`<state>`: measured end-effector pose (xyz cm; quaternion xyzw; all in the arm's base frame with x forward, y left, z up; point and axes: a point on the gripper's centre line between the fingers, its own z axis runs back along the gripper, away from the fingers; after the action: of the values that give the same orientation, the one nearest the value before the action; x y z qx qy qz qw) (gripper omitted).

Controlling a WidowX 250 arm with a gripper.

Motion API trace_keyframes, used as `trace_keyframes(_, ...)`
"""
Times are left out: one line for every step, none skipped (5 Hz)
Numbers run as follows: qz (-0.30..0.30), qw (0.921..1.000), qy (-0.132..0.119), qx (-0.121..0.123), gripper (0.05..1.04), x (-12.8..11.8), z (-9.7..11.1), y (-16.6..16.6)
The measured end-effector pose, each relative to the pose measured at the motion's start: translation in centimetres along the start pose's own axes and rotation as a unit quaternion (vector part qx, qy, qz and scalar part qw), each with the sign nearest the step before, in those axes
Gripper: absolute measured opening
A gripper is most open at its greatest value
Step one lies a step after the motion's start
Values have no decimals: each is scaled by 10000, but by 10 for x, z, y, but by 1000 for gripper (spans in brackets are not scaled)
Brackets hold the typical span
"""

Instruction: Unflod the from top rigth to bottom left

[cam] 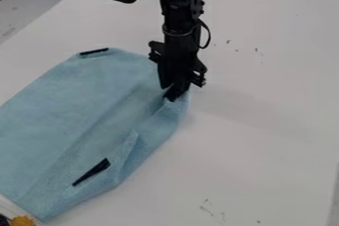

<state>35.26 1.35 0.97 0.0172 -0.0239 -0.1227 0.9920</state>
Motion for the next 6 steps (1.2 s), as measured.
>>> trace_keyframes(8,9999,-101,8,820,-2,5,-1)
trace_keyframes(-24,9999,-92,98,1004,-2,6,-7)
trace_keyframes(-98,9996,-206,190,1002,1,17,-14)
trace_keyframes(-182,9994,-247,158,1000,3,19,-21)
trace_keyframes(-295,9991,-285,141,1000,9,20,-28)
trace_keyframes(-371,9990,-247,89,991,10,18,-29)
